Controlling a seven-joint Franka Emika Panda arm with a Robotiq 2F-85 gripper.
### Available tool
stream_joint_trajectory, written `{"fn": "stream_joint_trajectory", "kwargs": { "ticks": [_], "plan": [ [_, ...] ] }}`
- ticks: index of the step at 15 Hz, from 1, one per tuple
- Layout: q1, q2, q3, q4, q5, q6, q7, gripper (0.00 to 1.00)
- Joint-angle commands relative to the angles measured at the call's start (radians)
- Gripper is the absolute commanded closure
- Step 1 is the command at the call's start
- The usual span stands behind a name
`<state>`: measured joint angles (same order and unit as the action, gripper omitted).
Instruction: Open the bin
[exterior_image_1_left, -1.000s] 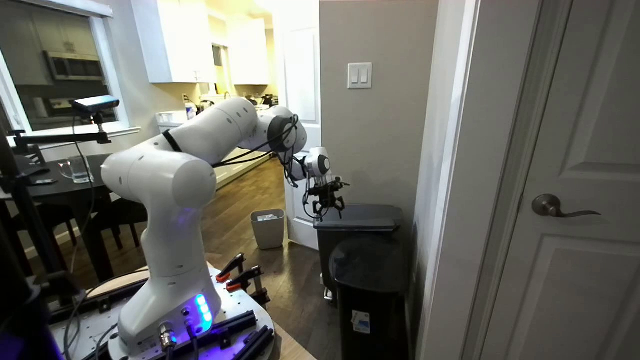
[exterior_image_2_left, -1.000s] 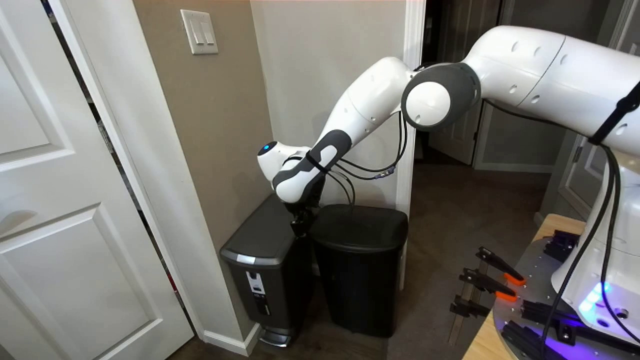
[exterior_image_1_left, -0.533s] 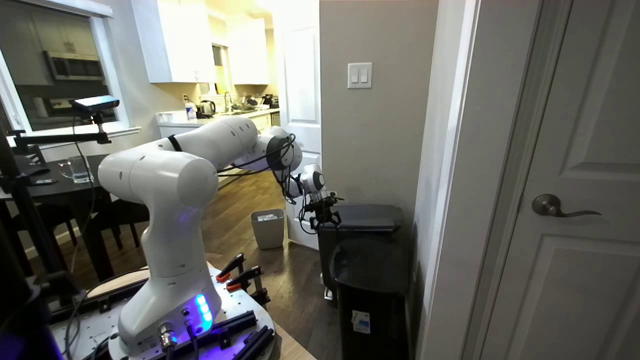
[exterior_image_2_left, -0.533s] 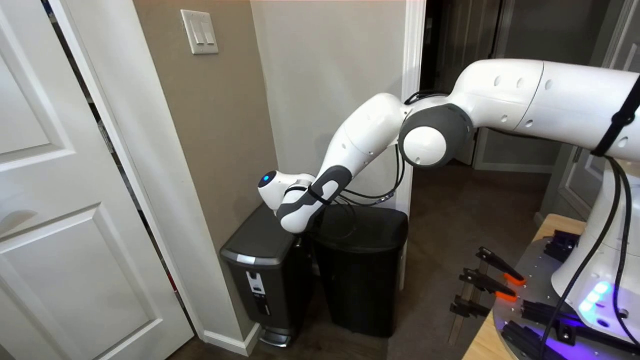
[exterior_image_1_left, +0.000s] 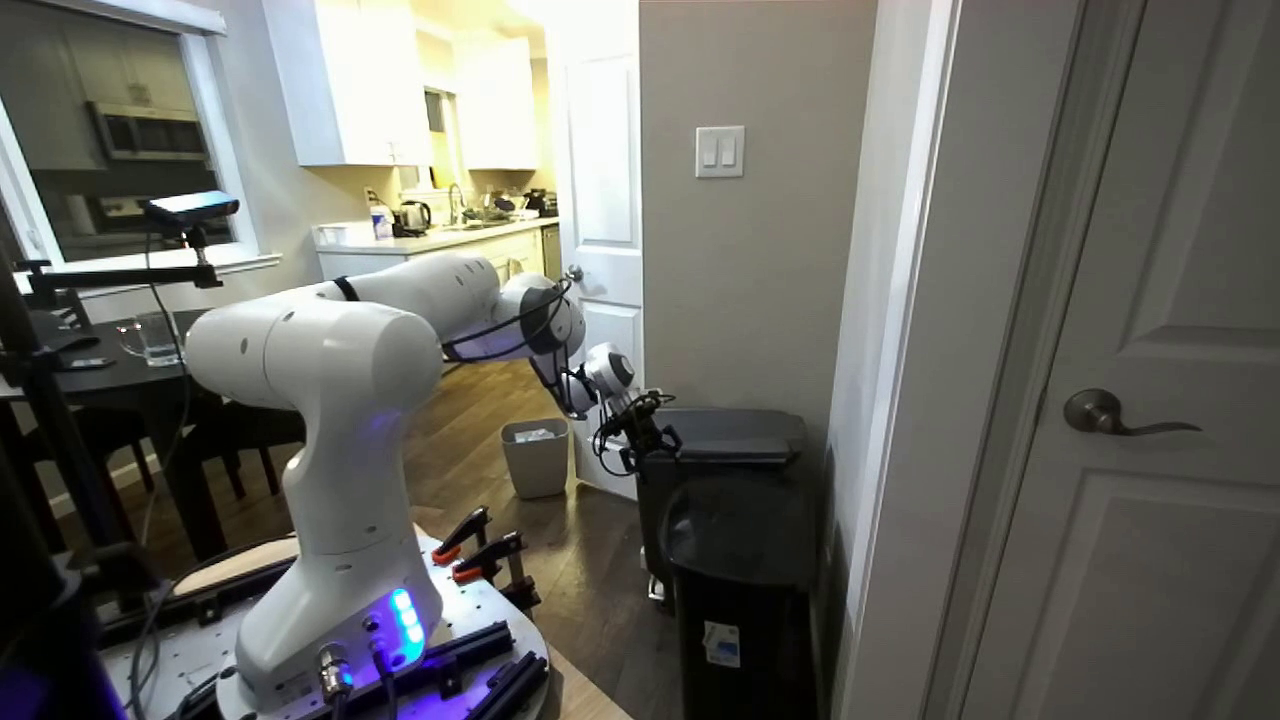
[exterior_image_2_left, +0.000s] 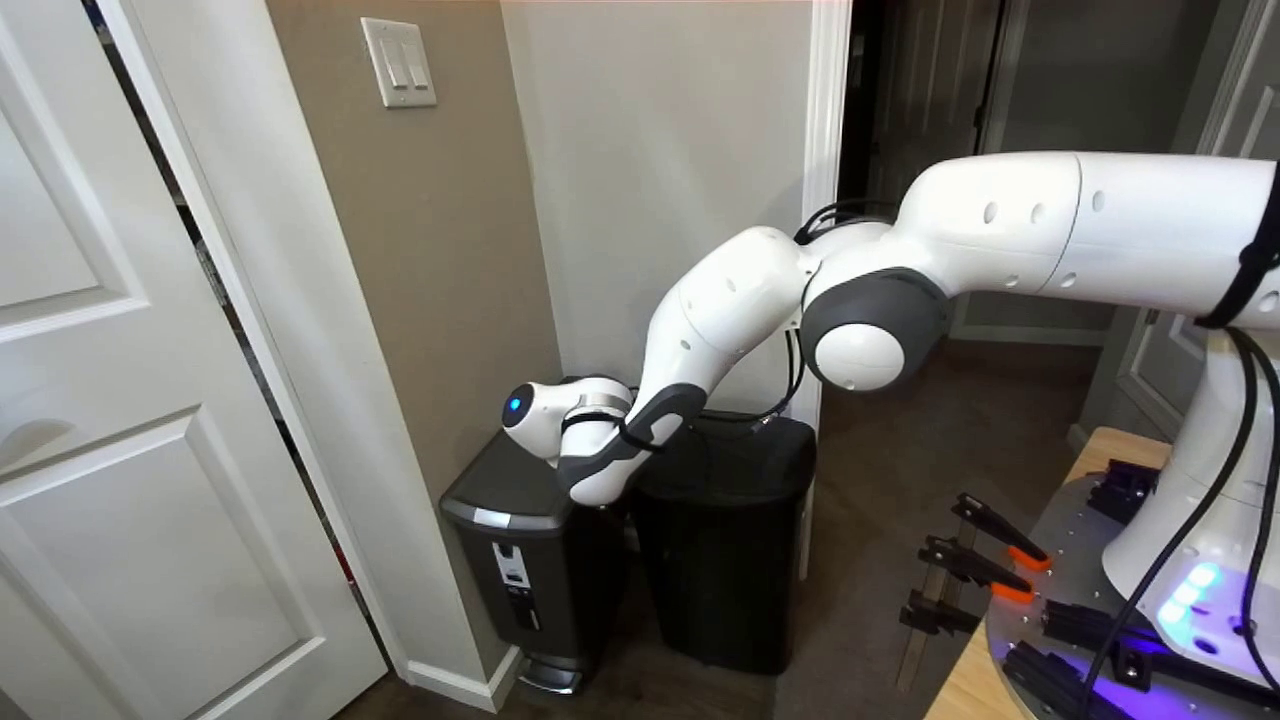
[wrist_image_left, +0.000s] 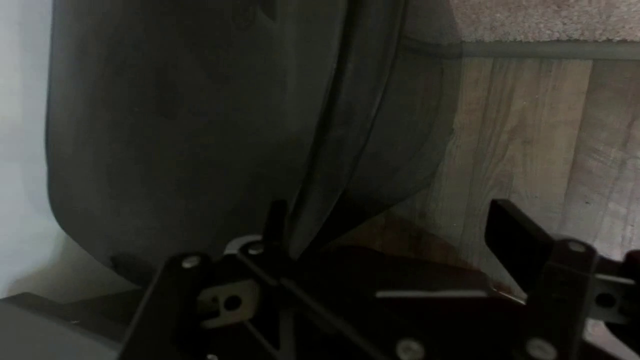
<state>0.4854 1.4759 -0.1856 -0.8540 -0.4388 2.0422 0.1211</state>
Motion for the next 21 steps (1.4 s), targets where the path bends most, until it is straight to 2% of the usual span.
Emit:
{"fn": "stream_joint_trajectory", "kwargs": {
  "ticks": [1, 6, 12, 21],
  "plan": [
    [0.035, 0.002, -0.051, -0.019, -0.076, -0.058, 0.096, 0.00],
    [0.022, 0.010, -0.032, -0.022, -0.098, -0.084, 0.117, 0.00],
    [0.010, 0.016, -0.045, -0.069, -0.117, -0.072, 0.171, 0.00],
    [-0.002, 0.017, -0.030, -0.059, -0.105, -0.084, 0.146, 0.00]
  ]
}}
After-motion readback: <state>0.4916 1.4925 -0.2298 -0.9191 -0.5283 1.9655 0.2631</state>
